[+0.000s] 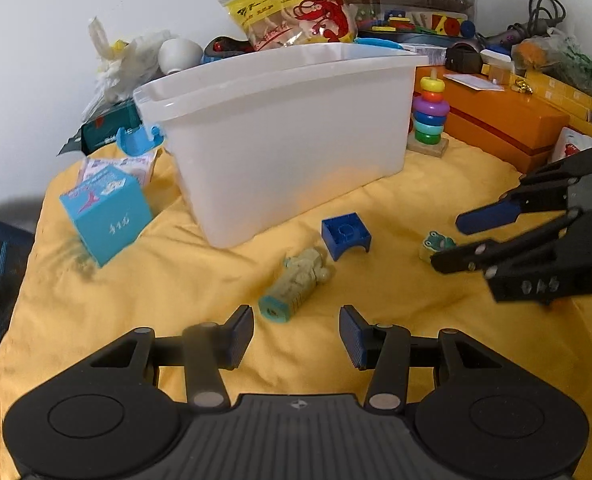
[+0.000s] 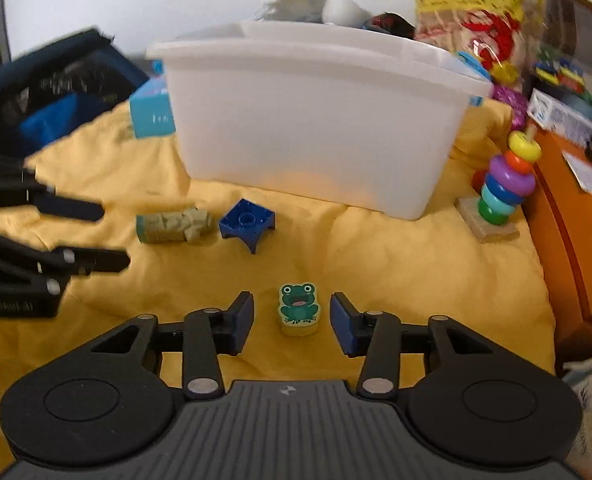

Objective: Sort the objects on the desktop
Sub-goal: 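Grasp the beige figure with the left gripper while the right grasps the teal figure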

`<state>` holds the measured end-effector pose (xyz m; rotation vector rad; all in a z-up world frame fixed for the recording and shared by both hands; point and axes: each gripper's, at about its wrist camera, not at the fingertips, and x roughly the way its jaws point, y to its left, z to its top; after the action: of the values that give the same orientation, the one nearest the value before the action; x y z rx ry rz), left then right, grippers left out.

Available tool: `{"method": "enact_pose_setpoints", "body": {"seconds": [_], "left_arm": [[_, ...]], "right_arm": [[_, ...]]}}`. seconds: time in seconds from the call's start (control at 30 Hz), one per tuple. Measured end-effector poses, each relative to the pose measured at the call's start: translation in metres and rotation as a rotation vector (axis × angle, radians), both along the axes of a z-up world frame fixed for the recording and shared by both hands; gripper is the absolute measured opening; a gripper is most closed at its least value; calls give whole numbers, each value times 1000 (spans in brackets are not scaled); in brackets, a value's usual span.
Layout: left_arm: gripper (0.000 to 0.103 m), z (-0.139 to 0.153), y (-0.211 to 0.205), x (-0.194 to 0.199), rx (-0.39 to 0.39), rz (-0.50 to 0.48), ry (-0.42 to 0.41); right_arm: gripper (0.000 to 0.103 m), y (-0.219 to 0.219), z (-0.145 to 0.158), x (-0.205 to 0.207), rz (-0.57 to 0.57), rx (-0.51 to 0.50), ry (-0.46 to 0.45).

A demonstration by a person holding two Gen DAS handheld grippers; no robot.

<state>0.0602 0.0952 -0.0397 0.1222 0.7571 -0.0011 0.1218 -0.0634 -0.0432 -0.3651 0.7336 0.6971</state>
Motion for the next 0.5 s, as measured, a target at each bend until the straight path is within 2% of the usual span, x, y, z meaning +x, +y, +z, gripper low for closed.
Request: {"method": "enact_pose_setpoints", "body": {"seconds": [0.03,0.1,0.17,0.2,0.23,0.27,0.37,0.47,0.5], "left_arm": [[52,0,-1,4,12,-12,-2],[52,-2,-4,14,66,-46,-9],[51,-7,-7,28,116,-76,0],[48,-9,-6,35,119,-90,7],[37,-13,-5,41,118,-104,21],[32,-18,-5,47,120,-112,44],[33,-23,-4,51,109,-120,62],[28,-20,-1,43,82,-130,71],[28,-18,-1,38,66,-135,82]], "right_arm": [[40,4,-2,0,1,-21,-8],[40,1,1,-4,-5,-20,-18],[47,-10,7,-8,-21,10,-34],[49,-17,9,-8,-47,16,-31],[49,-29,11,-7,-85,32,-18],[49,-40,12,-5,-117,46,-5],[49,-76,9,-6,-216,56,45],[48,-108,-3,-13,-282,82,125],[48,-114,-3,-18,-298,85,126]]}}
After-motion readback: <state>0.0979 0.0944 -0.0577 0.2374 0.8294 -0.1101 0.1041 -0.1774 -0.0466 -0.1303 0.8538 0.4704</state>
